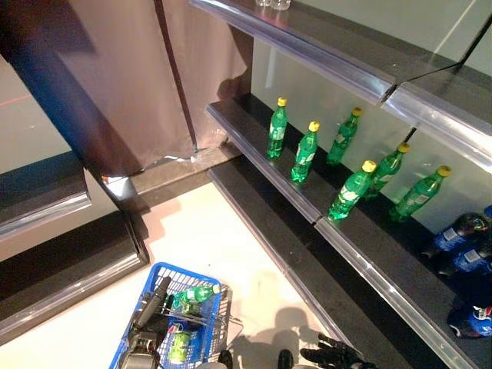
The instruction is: Pick up the drink and place into the basket.
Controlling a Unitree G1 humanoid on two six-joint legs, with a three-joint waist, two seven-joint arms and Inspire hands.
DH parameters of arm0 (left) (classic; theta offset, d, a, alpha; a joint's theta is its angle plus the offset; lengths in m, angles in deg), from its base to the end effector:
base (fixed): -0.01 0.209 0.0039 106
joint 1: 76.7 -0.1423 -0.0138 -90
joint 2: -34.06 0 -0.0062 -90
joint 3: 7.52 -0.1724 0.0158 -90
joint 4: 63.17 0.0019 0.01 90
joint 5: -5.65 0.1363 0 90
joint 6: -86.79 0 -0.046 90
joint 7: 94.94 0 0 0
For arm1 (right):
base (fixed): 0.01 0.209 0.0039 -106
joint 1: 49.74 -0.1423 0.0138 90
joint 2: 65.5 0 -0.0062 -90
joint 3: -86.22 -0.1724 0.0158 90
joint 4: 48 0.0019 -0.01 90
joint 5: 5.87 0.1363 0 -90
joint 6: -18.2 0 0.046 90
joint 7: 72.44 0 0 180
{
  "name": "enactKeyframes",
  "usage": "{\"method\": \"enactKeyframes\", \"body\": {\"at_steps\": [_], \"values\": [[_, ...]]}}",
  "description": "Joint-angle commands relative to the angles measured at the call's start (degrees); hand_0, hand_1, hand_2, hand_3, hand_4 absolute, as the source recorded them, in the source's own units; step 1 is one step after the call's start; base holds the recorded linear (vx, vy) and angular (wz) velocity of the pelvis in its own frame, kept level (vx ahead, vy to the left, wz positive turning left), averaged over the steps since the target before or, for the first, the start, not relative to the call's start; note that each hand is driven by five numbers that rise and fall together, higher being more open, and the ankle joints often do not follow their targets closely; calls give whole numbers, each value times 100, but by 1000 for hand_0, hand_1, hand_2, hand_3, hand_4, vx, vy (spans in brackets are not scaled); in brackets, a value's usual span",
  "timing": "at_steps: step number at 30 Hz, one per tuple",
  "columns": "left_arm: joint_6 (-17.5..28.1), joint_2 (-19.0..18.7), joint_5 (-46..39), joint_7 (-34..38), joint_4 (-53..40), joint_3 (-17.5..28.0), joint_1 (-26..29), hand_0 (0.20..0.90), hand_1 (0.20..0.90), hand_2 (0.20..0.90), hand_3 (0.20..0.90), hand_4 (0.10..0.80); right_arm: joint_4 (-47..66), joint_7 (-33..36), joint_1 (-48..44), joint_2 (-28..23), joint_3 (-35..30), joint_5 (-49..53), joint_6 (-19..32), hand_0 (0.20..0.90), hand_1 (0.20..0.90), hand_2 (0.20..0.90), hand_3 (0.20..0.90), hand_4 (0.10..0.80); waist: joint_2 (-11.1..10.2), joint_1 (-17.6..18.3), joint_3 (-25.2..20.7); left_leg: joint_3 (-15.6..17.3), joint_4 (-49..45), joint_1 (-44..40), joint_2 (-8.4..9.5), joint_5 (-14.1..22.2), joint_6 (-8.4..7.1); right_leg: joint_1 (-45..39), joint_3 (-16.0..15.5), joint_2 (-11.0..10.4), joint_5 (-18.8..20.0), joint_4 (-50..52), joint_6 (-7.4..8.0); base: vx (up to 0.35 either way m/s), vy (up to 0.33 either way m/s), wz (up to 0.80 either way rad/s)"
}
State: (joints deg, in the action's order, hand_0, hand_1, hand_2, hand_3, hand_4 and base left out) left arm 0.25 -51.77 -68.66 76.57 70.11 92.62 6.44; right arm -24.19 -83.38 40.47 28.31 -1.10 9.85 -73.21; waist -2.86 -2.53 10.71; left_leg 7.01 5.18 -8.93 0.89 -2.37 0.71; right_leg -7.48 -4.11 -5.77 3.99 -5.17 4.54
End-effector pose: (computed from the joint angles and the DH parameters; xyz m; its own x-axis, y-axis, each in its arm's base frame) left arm 0.1039 0.2418 -0.0691 0.7372 0.3000 -0.6055 -0.6757 0.3140 -0.6670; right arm 0.0819 -0.2172 -0.1004 0.4095 0.0165 -0.9122 0.1277 0.9890 0.0752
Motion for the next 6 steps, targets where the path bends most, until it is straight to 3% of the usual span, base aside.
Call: {"method": "enactKeyframes", "body": {"at_steps": [1,6], "values": [[588,35,-743,-1544,-834,198,872,300,300,300,200,100,-457,50,-96,-476,47,-71,56,900,900,900,900,800,317,-41,-961,-169,-306,-79,183,691,-115,-2,-168,320,-224,17,-50,0,0,0],[577,39,-788,-1485,-848,221,885,300,300,300,200,100,-469,48,-96,-466,49,-100,100,900,900,900,900,800,339,-28,-982,-175,-304,-77,185,698,-105,-4,-147,332,-237,17,-72,0,0,0]]}}
